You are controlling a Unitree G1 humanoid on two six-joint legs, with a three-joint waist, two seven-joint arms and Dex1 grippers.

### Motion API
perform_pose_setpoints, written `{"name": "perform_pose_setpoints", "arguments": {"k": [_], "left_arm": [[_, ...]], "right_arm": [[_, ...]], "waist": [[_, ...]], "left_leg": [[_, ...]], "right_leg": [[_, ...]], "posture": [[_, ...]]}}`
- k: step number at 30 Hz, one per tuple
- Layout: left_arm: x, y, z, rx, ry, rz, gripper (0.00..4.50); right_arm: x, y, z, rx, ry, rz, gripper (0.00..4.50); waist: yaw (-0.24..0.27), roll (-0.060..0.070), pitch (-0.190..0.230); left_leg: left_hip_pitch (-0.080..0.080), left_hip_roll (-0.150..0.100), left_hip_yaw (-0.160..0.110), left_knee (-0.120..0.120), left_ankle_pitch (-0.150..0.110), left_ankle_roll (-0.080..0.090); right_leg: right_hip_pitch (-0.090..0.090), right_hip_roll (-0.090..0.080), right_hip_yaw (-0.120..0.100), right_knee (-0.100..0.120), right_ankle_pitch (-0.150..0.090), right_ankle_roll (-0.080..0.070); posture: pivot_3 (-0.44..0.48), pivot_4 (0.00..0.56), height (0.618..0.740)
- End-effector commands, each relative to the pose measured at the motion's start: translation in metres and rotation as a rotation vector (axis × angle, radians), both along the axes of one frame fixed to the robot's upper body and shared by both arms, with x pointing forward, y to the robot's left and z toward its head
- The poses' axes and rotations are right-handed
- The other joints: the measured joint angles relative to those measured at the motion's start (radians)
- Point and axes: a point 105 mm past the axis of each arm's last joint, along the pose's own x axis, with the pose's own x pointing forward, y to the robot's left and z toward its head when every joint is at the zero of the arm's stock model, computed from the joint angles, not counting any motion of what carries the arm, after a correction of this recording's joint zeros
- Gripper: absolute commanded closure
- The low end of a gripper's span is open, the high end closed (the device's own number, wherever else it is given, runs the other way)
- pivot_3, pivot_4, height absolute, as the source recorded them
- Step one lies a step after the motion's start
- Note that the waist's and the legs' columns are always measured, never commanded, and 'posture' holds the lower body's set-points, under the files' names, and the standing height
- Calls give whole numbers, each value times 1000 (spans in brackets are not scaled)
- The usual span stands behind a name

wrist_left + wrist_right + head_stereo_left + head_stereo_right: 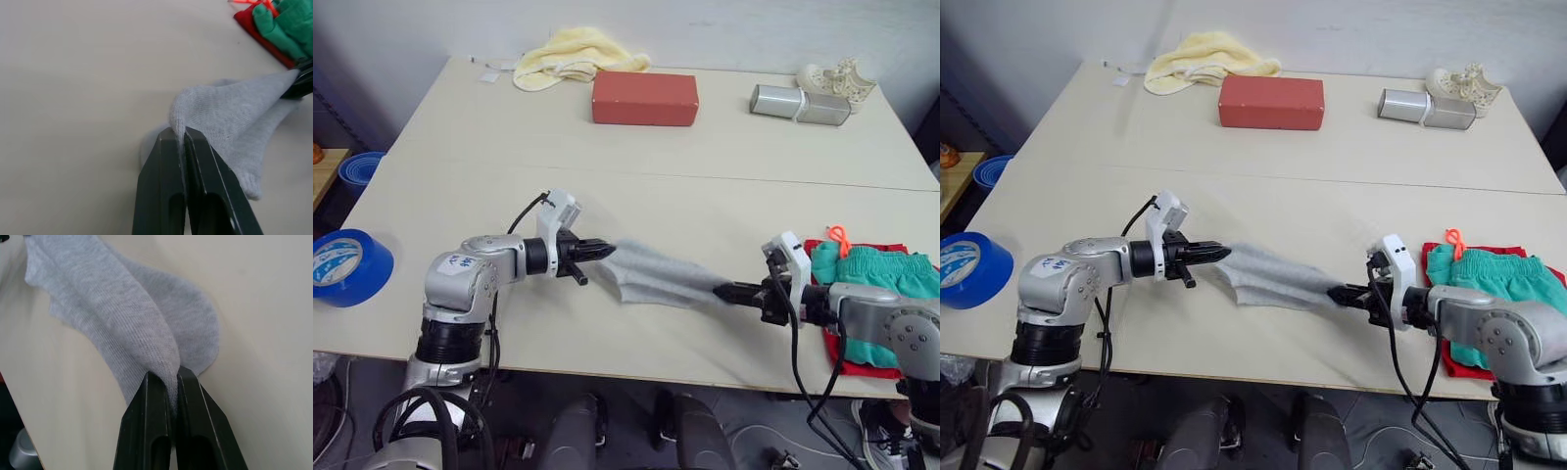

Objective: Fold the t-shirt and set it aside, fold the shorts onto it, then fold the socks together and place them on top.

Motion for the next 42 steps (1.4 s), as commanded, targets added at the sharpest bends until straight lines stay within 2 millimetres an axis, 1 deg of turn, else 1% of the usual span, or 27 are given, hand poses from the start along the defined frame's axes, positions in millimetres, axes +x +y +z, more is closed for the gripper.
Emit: {"name": "perform_pose_setpoints", "arguments": {"k": [1, 5, 8, 12, 17, 20, 21, 22, 24, 26, 28, 30, 31, 33, 36, 38, 39, 40, 42], "left_arm": [[-9, 0, 2, -9, -12, 28, 4500], [-16, 1, -5, 12, -11, 60, 4500], [-16, 2, -8, 10, -20, 87, 4500], [-20, 1, -15, 39, -31, 72, 4500], [-21, -2, -14, 8, -33, 78, 4500], [-23, -4, -15, -12, -23, 70, 4500], [-24, -5, -15, -18, -21, 58, 4262], [-24, -5, -13, -31, -37, 57, 4012], [-26, -5, -14, -30, -43, 44, 3547], [-24, -2, -12, -26, -79, 51, 2920], [-23, 2, -5, -57, -136, 53, 2271], [-27, 4, 1, -105, -169, 18, 2266], [-29, 6, 4, -120, -190, -6, 2266], [-33, 13, 9, -137, -237, -56, 2266], [-32, 23, 20, -148, -326, -102, 2266], [-28, 21, 29, -174, -365, -133, 2648], [-27, 18, 30, -174, -373, -157, 2855], [-26, 15, 30, -171, -378, -174, 3182], [-22, 8, 22, -125, -376, -203, 3768]], "right_arm": [[2, 3, 10, 34, -2, 27, 4471], [7, 5, 11, 18, -2, 28, 4471], [11, 7, 11, 15, 0, 33, 4471], [16, 9, 7, -21, 0, 31, 4471], [20, 12, 7, -15, 21, 30, 4471], [22, 10, 4, -27, 23, 26, 4471], [23, 9, 4, -25, 17, 22, 4496], [21, 10, 3, -22, 23, 41, 4242], [24, 5, 1, -47, 1, 16, 3753], [24, 0, 6, -44, -26, 5, 3091], [22, -8, 13, -29, -75, 6, 2379], [15, -13, 21, -10, -144, 47, 1697], [11, -15, 23, -9, -172, 68, 1427], [5, -19, 28, 6, -235, 105, 1427], [-2, -12, 35, 59, -321, 174, 1427], [-1, 2, 39, 93, -402, 207, 1802], [2, 10, 42, 103, -465, 216, 2002], [4, 15, 44, 110, -508, 221, 2374], [10, 32, 42, 102, -590, 233, 3027]], "waist": [[0, 0, 0], [0, 0, 0], [0, 0, 0], [1, 0, 0], [0, 0, 0], [0, 0, 0], [1, 0, 0], [0, 0, 0], [0, 0, 0], [0, 0, 0], [2, 0, 0], [3, 0, 0], [3, 0, 0], [2, 0, 0], [-1, 1, 0], [0, 0, 0], [1, 0, 0], [1, 0, 0], [0, 1, 0]], "left_leg": [[0, 0, 0, 0, 0, 0], [0, 0, 0, 0, 0, 0], [0, 0, 0, 0, 0, 0], [0, 0, 0, 0, 0, -1], [0, 0, 1, 0, 0, -1], [0, 0, 1, 0, 0, -1], [0, 0, 1, 0, 0, -1], [0, 0, 1, 0, 0, -1], [0, 0, 1, 0, 0, -1], [0, 0, 1, 0, 0, -1], [0, 0, 1, 0, 0, -1], [0, 0, 1, -1, 0, -1], [0, 0, 1, -1, 0, -1], [0, 0, 1, -1, 0, -1], [0, 0, 1, -1, 0, -1], [1, 1, 2, -1, 0, -1], [1, 1, 1, -1, 0, -1], [1, 1, 1, -1, 0, -2], [1, 1, 1, -1, 0, -2]], "right_leg": [[0, 0, 0, 1, 0, 0], [0, 0, 0, 1, 0, 0], [0, 0, 0, 0, 0, 0], [0, 0, 0, -3, 0, 0], [0, 0, 0, -3, 0, 0], [0, 0, 0, -3, 0, 0], [0, 0, 0, -3, 0, 0], [0, 0, 0, -3, 0, 0], [0, 0, 0, -3, 0, 0], [-1, 0, 0, -3, 0, 0], [-1, 0, 0, -3, 0, 0], [0, 0, 0, -4, 0, 0], [0, 0, 0, -4, 0, 0], [0, 0, 0, -5, 0, 0], [0, 1, 0, -4, 0, 0], [0, 1, 0, -4, 0, -1], [0, 1, 0, -4, 1, -1], [0, 1, 0, -4, 1, -1], [-1, 1, 0, -4, 1, -1]], "posture": [[0, 150, 740], [0, 150, 740], [0, 150, 740], [0, 150, 740], [0, 150, 740], [0, 150, 740], [0, 150, 740], [0, 150, 740], [0, 150, 740], [0, 150, 740], [0, 150, 740], [0, 150, 740], [0, 150, 740], [0, 150, 740], [0, 150, 740], [0, 150, 740], [0, 150, 740], [0, 150, 740], [0, 150, 740]]}}
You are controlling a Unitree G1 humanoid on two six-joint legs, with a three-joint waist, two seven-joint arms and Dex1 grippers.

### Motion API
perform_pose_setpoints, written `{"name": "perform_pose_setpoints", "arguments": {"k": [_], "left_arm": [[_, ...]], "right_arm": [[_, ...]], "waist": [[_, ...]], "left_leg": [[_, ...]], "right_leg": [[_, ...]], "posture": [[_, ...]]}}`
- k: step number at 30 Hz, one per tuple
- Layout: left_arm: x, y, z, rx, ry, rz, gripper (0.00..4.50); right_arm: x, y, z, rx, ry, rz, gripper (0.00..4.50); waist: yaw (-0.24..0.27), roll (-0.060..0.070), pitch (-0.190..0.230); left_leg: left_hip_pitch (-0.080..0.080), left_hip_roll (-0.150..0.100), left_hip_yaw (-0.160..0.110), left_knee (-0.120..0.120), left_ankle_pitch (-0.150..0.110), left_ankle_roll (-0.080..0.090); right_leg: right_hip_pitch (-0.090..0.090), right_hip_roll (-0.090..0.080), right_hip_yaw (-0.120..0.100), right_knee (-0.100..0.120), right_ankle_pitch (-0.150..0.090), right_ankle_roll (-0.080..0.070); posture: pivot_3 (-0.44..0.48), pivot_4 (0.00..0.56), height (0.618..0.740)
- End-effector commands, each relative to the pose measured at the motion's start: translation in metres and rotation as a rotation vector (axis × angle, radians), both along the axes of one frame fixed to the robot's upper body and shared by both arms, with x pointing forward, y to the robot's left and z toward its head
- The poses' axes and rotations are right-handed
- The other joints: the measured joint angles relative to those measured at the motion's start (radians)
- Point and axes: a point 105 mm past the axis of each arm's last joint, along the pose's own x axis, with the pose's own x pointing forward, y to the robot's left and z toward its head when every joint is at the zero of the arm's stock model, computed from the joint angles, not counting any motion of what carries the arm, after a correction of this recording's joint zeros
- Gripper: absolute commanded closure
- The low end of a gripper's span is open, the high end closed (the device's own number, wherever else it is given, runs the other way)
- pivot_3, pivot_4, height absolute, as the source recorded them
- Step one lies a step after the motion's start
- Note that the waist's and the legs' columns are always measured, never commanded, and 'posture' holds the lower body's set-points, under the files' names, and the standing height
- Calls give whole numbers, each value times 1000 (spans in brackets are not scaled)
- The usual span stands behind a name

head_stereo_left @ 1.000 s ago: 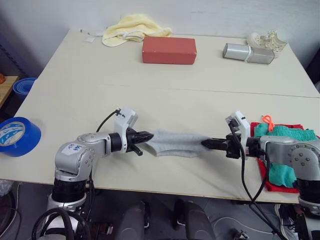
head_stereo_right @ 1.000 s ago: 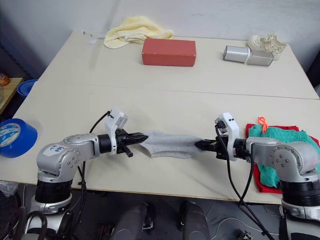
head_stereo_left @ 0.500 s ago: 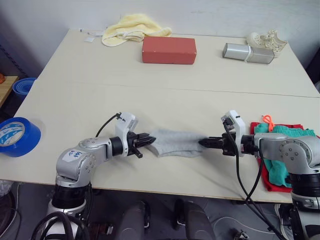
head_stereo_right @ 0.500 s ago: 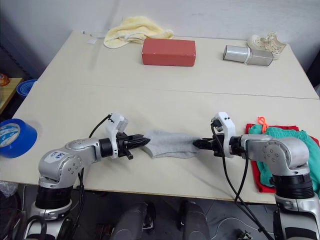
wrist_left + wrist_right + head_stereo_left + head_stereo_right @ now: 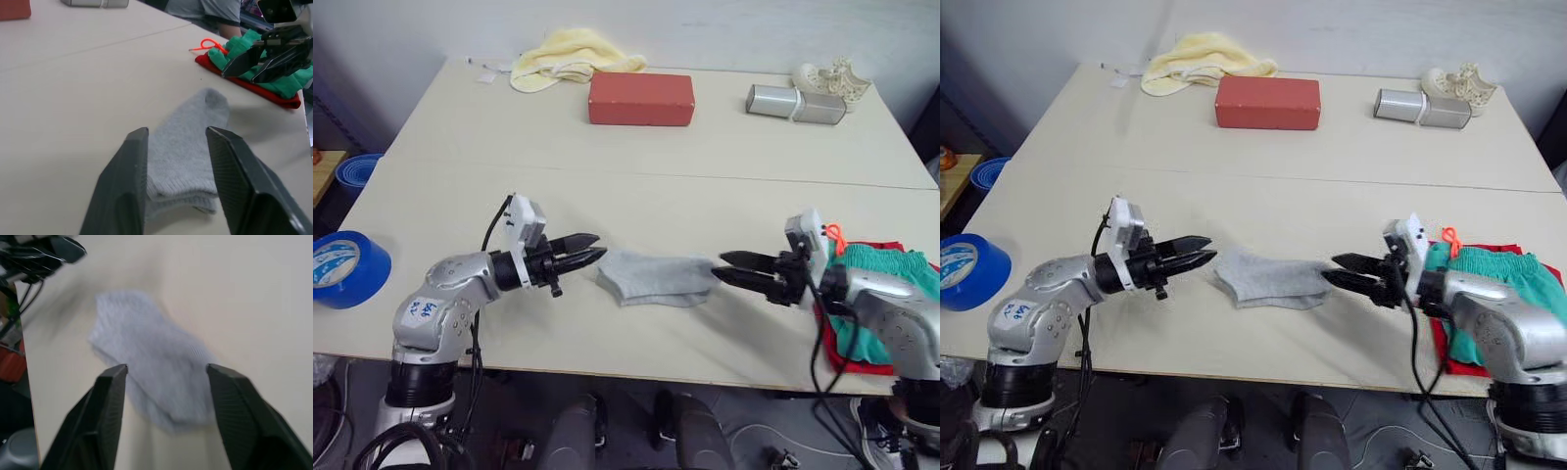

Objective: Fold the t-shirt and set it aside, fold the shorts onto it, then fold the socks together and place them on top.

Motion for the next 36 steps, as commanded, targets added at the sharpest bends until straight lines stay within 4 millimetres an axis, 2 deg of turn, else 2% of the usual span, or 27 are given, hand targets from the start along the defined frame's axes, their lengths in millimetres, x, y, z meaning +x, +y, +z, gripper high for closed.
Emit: {"name": "perform_pose_setpoints", "arguments": {"k": [1, 2, 4, 7, 9, 11, 14, 19, 23, 29, 33, 36], "left_arm": [[2, -13, -4, 52, -38, -57, 4131], [7, -17, -10, 62, -18, -47, 4467], [17, -26, -23, 58, 21, -6, 4500], [30, -33, -43, 72, 65, 80, 4500], [26, -44, -51, 93, 67, 65, 4500], [20, -50, -68, 187, 77, 44, 4500], [17, -44, -83, 254, 99, 69, 4500], [15, -28, -100, 321, 127, 119, 4500], [17, -25, -96, 293, 102, 127, 4500], [11, -26, -60, 137, -28, 34, 4500], [-6, -31, -40, 39, -69, -138, 4500], [-8, -34, -32, 47, -120, -198, 4500]], "right_arm": [[6, 23, 9, -25, -188, 19, 3432], [11, 31, 3, -54, -227, 18, 3854], [20, 42, -10, -106, -255, -17, 4467], [24, 54, -27, -147, -267, -53, 4467], [27, 56, -38, -187, -299, -101, 4467], [28, 49, -52, -244, -299, -145, 4467], [25, 40, -63, -283, -288, -163, 4467], [24, 21, -67, -259, -242, -244, 4467], [21, 8, -63, -177, -208, -310, 4467], [10, -10, -50, -93, -230, -326, 4467], [1, -5, -32, -11, -247, -258, 4467], [0, 2, -23, -2, -270, -206, 4467]], "waist": [[0, 0, 0], [-1, 0, 0], [-1, 0, 0], [0, 0, 0], [-1, 0, 0], [-2, 0, 0], [-3, 0, 0], [-3, 1, -1], [-3, 2, -1], [-3, 2, -1], [-3, 3, 0], [-3, 3, 0]], "left_leg": [[0, 0, 0, 0, 0, 0], [0, 0, 1, 0, 0, 0], [0, 0, 1, -1, 0, 0], [-1, -1, 1, 0, 1, 0], [-1, -1, 1, 0, 1, 1], [-1, -1, 1, 0, 1, 0], [0, -1, 1, 0, 1, 0], [3, 0, 1, -1, 1, -1], [3, 0, 0, -1, 1, -1], [3, 0, 0, -1, 1, -1], [1, 0, 0, -1, 1, 0], [1, 0, 0, -1, 1, 0]], "right_leg": [[0, 0, 0, 0, 0, 0], [0, 0, 0, 0, 0, 0], [0, 1, 0, 1, 0, 0], [0, 1, 0, 3, 0, 1], [0, 1, 0, 3, 0, 1], [0, 1, 0, 3, 0, 1], [0, 1, 0, 3, 0, 1], [1, 0, 1, 1, 0, 0], [2, -1, 2, 1, 0, 0], [1, -1, 1, 1, 0, 0], [0, -1, 1, 0, 0, 0], [0, -1, 1, 1, 0, 0]], "posture": [[0, 150, 740], [0, 150, 740], [0, 150, 740], [0, 150, 740], [0, 150, 740], [0, 150, 740], [0, 150, 740], [0, 150, 740], [0, 150, 740], [0, 150, 740], [0, 150, 740], [0, 150, 740]]}}
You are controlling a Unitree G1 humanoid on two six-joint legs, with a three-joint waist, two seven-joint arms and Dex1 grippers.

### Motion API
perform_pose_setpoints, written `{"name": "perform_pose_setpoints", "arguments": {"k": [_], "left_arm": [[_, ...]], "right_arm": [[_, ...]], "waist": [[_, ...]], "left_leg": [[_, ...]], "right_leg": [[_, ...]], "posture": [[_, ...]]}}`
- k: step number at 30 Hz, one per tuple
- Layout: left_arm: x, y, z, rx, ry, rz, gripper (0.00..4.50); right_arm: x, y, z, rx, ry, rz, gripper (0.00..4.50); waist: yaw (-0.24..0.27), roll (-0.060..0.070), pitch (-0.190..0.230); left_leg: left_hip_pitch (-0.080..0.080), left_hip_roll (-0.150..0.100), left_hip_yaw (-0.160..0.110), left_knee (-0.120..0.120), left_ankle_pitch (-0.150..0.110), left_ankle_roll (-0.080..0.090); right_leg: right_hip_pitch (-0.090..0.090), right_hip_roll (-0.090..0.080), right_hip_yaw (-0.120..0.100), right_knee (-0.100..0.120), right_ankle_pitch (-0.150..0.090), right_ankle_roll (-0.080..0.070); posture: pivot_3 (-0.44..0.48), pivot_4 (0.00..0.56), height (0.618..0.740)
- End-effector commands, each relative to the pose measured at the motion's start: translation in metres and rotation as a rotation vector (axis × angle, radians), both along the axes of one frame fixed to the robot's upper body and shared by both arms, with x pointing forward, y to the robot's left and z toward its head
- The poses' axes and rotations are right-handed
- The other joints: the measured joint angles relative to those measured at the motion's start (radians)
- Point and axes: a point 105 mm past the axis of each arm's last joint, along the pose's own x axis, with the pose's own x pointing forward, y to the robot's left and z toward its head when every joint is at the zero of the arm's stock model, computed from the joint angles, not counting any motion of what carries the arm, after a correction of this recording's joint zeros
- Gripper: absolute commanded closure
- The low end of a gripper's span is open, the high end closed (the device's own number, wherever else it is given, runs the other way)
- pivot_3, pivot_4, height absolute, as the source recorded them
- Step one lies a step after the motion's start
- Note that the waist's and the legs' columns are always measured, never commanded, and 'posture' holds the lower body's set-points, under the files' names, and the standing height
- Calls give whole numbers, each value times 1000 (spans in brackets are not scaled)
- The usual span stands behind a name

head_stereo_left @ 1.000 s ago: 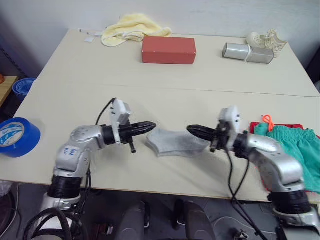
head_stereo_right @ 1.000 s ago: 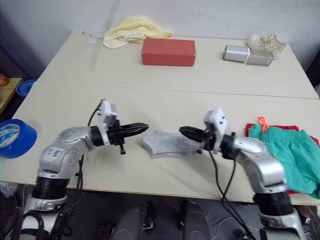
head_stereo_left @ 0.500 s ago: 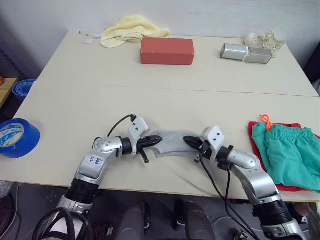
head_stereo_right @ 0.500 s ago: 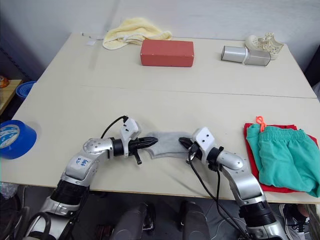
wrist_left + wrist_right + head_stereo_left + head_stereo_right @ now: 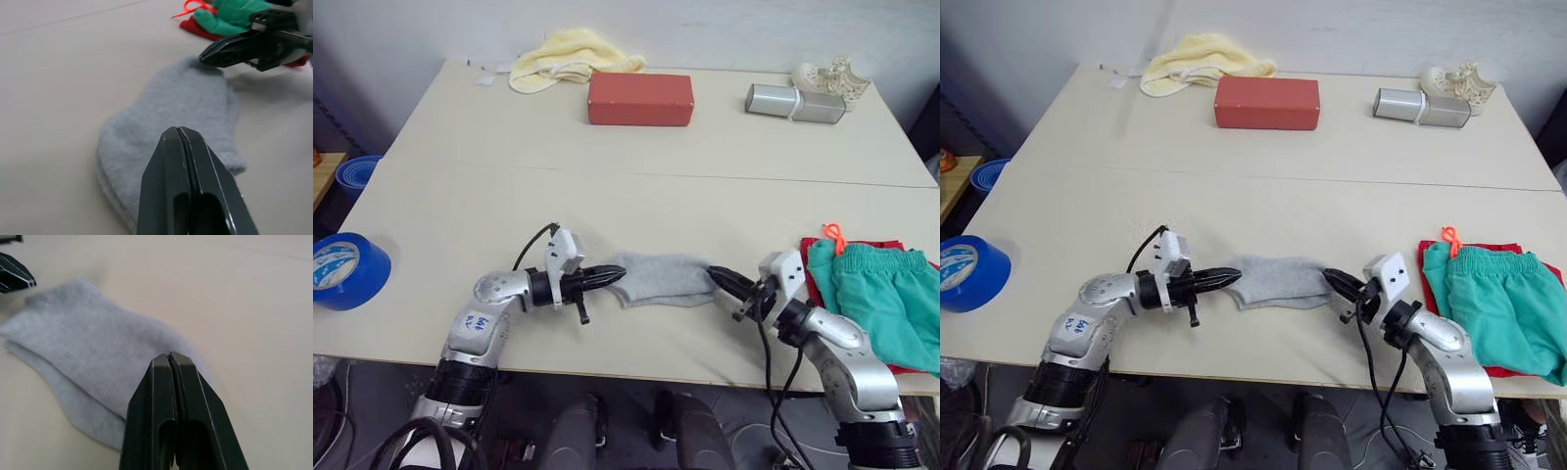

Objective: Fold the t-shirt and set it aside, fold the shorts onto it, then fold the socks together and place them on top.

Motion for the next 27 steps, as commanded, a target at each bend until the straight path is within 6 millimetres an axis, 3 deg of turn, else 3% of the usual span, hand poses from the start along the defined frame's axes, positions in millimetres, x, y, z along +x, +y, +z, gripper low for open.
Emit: {"name": "perform_pose_setpoints", "arguments": {"k": [1, 5, 9, 16, 18, 23, 27], "left_arm": [[-3, -7, 20, -18, -98, -78, 4500], [2, -15, 19, 2, -113, -85, 4500], [17, -30, -5, 115, -91, -31, 4500], [15, -21, -29, 196, -46, -1, 4500], [12, -17, -28, 194, -59, -3, 4500], [6, -22, -3, 46, -89, -25, 4500], [4, -25, 9, 30, -130, -67, 4500]], "right_arm": [[-1, 8, 22, -1, -76, 63, 4467], [4, 21, 15, -64, -87, 111, 4467], [14, 30, -13, -118, -40, 93, 4467], [4, 11, -30, -166, -12, 60, 4467], [0, 5, -23, -127, -25, 51, 4467], [-13, 1, 17, 198, 62, 16, 4467], [-29, -6, 16, 238, 207, 6, 3620]], "waist": [[0, 0, 0], [2, 0, 0], [2, 0, 0], [1, 0, 0], [1, 0, 0], [2, 1, 0], [4, 1, 0]], "left_leg": [[0, 0, 0, 0, 0, 0], [0, 0, 0, 0, 0, 0], [0, -1, 0, 0, 0, 1], [-1, -1, 1, 1, 0, 1], [0, -1, 0, 1, 0, 1], [0, 0, -1, 1, 0, 1], [0, 0, -3, 0, 0, 1]], "right_leg": [[0, 0, 0, 0, 0, 0], [0, 0, 0, 0, 0, 0], [1, 0, -1, 0, 0, 0], [0, 1, -1, 4, 0, 0], [1, 1, -1, 2, 0, 0], [1, -1, -1, 0, 0, 0], [1, -2, -1, 0, 0, 0]], "posture": [[0, 150, 740], [0, 150, 740], [0, 150, 740], [0, 150, 740], [0, 150, 740], [0, 150, 740], [0, 150, 740]]}}
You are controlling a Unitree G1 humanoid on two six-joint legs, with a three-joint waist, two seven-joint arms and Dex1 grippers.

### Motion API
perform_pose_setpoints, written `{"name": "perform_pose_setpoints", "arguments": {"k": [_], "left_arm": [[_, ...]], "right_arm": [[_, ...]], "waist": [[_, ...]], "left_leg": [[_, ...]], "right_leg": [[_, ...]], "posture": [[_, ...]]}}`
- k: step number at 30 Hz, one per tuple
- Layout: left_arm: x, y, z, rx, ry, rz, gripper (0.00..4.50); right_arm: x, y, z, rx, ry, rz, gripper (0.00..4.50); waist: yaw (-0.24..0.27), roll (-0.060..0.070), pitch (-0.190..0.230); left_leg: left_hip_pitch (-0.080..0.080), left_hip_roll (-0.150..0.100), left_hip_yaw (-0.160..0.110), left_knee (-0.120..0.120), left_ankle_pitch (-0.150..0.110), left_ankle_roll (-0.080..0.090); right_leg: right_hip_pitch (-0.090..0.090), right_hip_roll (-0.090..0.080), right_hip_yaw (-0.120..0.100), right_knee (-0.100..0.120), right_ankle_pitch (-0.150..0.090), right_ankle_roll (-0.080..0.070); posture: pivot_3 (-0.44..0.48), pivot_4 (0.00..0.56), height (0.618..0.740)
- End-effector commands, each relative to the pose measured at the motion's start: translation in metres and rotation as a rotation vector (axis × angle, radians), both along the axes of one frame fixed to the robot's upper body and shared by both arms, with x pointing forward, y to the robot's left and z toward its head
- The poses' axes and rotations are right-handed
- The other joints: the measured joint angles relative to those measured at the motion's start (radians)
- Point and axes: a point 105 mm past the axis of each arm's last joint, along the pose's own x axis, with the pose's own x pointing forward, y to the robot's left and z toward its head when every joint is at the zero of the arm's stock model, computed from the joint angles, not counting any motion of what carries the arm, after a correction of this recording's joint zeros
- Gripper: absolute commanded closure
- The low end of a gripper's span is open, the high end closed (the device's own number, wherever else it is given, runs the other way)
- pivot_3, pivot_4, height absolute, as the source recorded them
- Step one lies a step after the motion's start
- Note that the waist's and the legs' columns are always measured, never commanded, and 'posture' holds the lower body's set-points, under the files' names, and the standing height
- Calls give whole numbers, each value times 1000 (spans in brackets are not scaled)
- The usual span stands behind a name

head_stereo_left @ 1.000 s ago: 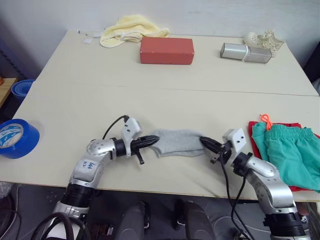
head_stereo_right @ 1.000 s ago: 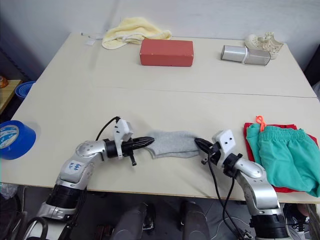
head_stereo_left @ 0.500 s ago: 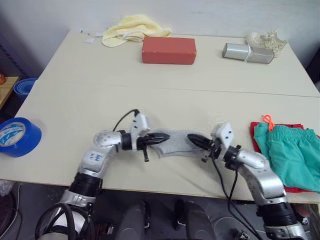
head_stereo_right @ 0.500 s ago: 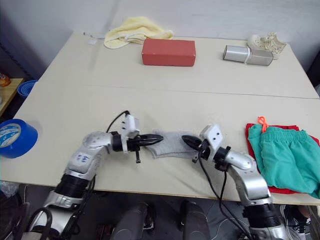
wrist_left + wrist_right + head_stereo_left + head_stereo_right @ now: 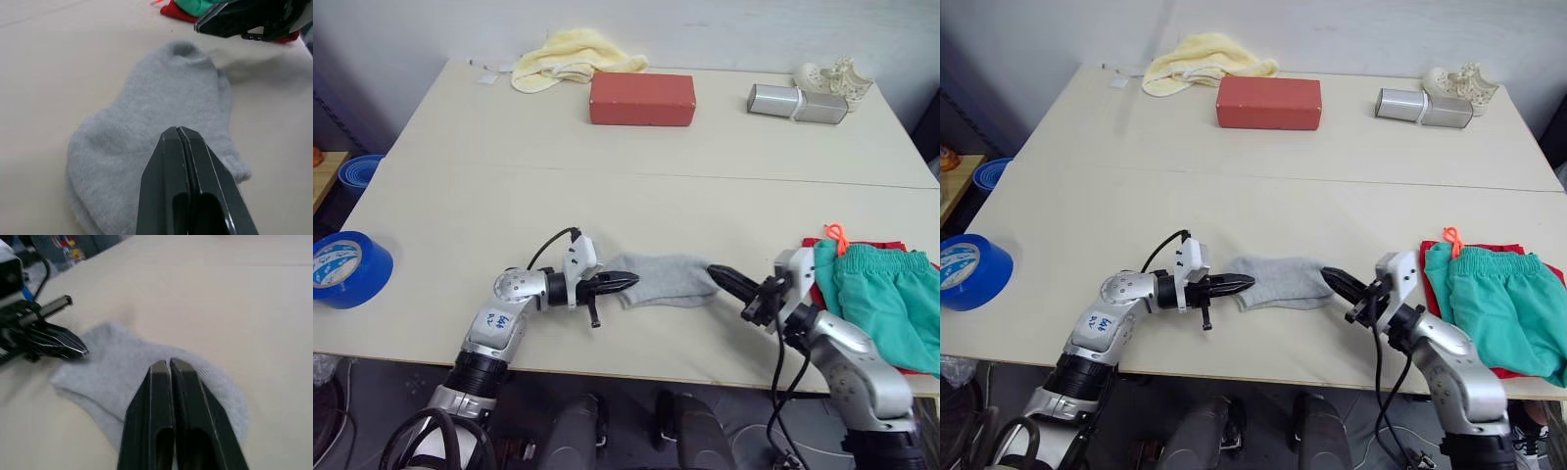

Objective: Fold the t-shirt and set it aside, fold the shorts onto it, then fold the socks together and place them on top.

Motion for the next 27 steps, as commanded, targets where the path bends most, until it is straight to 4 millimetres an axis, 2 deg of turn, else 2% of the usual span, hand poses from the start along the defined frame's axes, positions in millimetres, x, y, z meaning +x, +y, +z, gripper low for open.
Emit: {"name": "perform_pose_setpoints", "arguments": {"k": [1, 5, 10, 14, 20, 27], "left_arm": [[-1, -4, 22, -36, -76, -44, 4500], [0, -7, 26, -29, -101, -69, 4500], [5, -16, 20, 15, -116, -110, 4500], [15, -21, 12, 51, -125, -98, 4500], [31, -28, 3, 102, -143, -68, 4500], [32, -28, -12, 155, -134, -72, 4500]], "right_arm": [[-12, -10, 3, 32, 98, -28, 3299], [-20, -28, -13, 76, 300, -108, 1864], [-35, -28, -35, 162, 582, -108, 85], [-27, -12, -35, 266, 664, -94, 36], [-14, 7, -47, 232, 782, -113, 36], [-7, 26, -46, 209, 799, -51, 36]], "waist": [[4, 0, 0], [2, 0, 0], [3, 0, 0], [0, -1, -1], [-12, -4, -2], [-29, -8, -5]], "left_leg": [[0, 0, 0, 0, 0, 0], [0, -1, 1, 0, -1, 2], [0, 0, 1, 0, -3, 5], [0, 0, 0, 0, -4, 7], [0, 1, 1, 0, -3, 7], [0, 1, 1, 0, -3, 7]], "right_leg": [[0, 0, 0, 0, 0, 0], [0, 0, 0, 0, 0, 0], [0, 0, 0, 0, 0, 0], [1, 1, 0, 0, 0, 0], [0, 2, 0, 0, 0, 0], [0, 3, 0, 0, 0, 0]], "posture": [[0, 150, 740], [0, 150, 740], [0, 150, 740], [0, 150, 740], [0, 150, 740], [0, 150, 740]]}}
